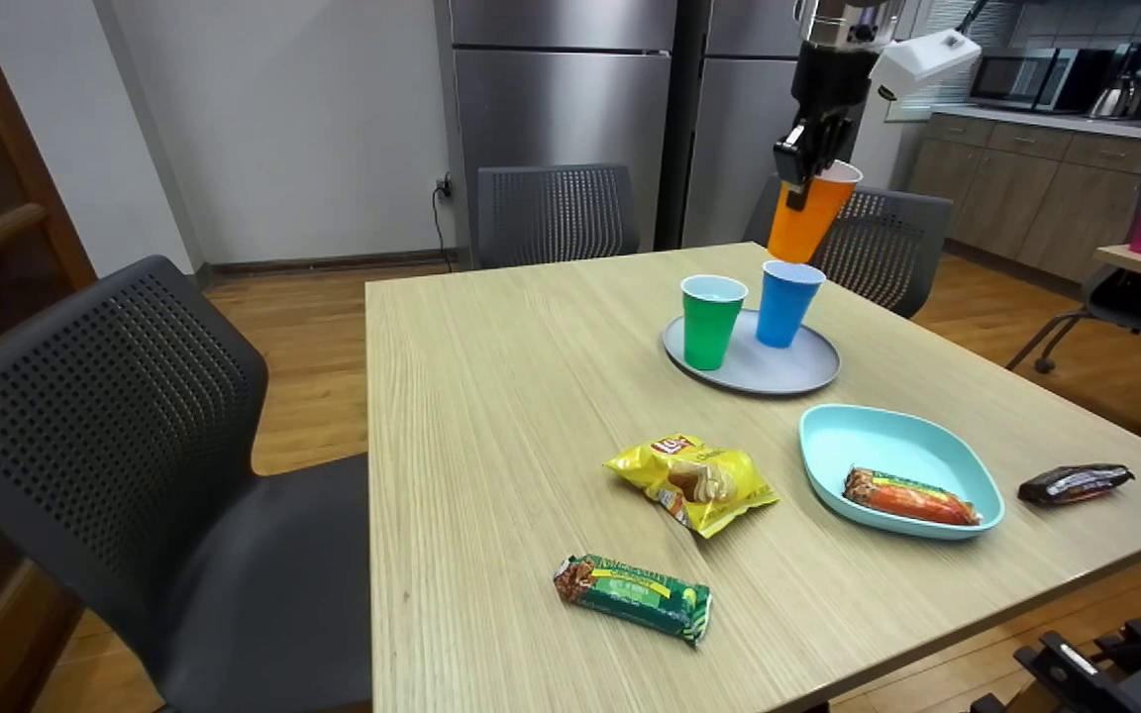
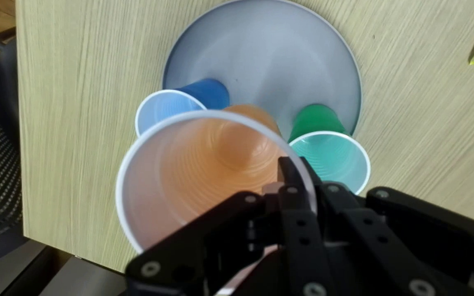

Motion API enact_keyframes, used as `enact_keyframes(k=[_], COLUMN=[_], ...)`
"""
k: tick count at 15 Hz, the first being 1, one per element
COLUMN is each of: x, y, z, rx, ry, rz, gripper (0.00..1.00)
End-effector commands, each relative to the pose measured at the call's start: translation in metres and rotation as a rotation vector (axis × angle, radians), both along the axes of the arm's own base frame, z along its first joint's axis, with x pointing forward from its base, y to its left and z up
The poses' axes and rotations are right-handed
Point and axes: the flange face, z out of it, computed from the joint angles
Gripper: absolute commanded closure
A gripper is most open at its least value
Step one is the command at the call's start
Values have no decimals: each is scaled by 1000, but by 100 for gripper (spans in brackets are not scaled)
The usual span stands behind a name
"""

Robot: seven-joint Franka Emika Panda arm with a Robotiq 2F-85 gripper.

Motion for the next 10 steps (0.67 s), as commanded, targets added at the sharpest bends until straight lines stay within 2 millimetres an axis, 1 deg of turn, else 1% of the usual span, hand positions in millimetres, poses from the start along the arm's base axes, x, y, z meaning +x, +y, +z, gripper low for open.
enact_keyframes(k=[1, 2, 5, 10], x=[14, 15, 16, 17], y=[-10, -12, -19, -23], z=[4, 1, -22, -61], rx=[9, 8, 12, 16], ry=[19, 24, 62, 124], rz=[-35, -42, -52, -60], gripper=[99, 99, 99, 99])
